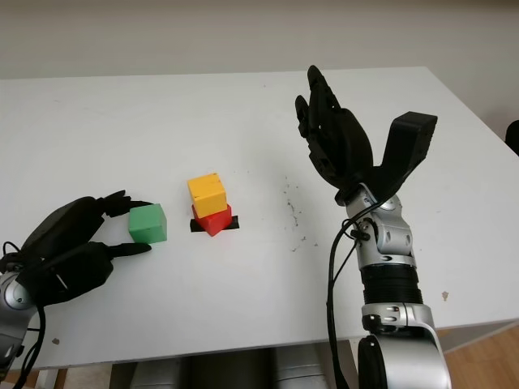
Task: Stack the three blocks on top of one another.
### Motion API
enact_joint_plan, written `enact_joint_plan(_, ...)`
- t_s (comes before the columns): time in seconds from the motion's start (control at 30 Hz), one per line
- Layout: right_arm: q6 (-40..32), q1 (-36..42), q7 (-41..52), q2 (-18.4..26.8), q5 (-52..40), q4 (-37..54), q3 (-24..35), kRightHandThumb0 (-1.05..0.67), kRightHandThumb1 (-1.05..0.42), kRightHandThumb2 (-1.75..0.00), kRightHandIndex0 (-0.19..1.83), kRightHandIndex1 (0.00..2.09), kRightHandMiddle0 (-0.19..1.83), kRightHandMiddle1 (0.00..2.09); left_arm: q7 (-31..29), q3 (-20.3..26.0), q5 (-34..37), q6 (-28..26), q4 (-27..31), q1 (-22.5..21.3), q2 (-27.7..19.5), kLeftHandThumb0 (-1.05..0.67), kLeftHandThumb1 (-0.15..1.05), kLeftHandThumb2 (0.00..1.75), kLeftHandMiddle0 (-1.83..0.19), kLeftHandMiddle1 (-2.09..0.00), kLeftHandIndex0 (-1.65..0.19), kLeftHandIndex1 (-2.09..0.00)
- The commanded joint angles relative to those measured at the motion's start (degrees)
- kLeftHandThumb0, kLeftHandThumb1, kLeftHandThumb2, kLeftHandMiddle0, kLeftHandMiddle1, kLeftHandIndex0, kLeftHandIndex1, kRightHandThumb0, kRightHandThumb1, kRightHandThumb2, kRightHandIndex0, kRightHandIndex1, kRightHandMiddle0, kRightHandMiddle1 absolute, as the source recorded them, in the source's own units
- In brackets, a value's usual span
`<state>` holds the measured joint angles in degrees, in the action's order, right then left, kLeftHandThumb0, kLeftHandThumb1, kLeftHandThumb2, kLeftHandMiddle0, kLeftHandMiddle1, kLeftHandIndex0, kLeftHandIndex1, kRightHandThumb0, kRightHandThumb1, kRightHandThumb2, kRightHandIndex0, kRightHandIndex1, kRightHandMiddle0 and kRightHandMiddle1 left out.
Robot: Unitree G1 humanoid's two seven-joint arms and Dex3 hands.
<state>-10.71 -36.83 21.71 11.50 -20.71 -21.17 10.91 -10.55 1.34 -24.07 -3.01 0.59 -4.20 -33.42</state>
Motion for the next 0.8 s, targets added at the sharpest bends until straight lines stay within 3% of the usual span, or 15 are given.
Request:
enact_joint_plan(0.0,-0.65,-0.39,-0.01,0.3,0.16,1.29,-0.2,-0.73,-1.05,-0.62,-0.16,0.05,-0.13,0.06,-0.9,0.95,3.74,-0.86,-0.31,0.44,2.43,-0.54,0.93,0.05,-0.3,-0.06,-0.58,-0.57)
enact_joint_plan(0.13,-2.08,-0.24,-0.5,0.72,0.7,2.06,-0.45,-0.67,-1.05,-0.6,-0.16,0.05,-0.11,0.06,-3.23,4.02,13.93,-1.88,-1.32,0.35,6.56,-0.55,0.94,0.05,-0.27,-0.05,-0.39,-0.83)
enact_joint_plan(0.3,-2.7,-0.11,-0.73,0.76,0.73,2.45,-0.33,-0.63,-1.05,-0.59,-0.16,0.05,-0.1,0.06,-3.65,5.55,19.72,-1.08,-2.8,0.63,9.39,-0.62,0.95,0.06,-0.25,-0.05,-0.3,-0.95)
enact_joint_plan(0.5,-2.95,0.06,-0.82,0.66,0.5,2.7,-0.12,-0.6,-1.05,-0.58,-0.16,0.05,-0.09,0.06,0.83,5.55,19.19,2.47,-4.12,1.37,12.63,-0.37,1.04,0.06,-0.33,-0.09,-0.32,-1.47)
enact_joint_plan(0.77,-3.2,0.42,-0.84,0.57,0.5,3.26,-0.12,-0.58,-1.05,-0.6,-0.15,0.06,-0.08,0.06,1.01,4.82,15.02,2.04,-1.84,2.41,10.06,-0.39,1.01,0.05,-0.31,-0.07,-0.34,-1.54)
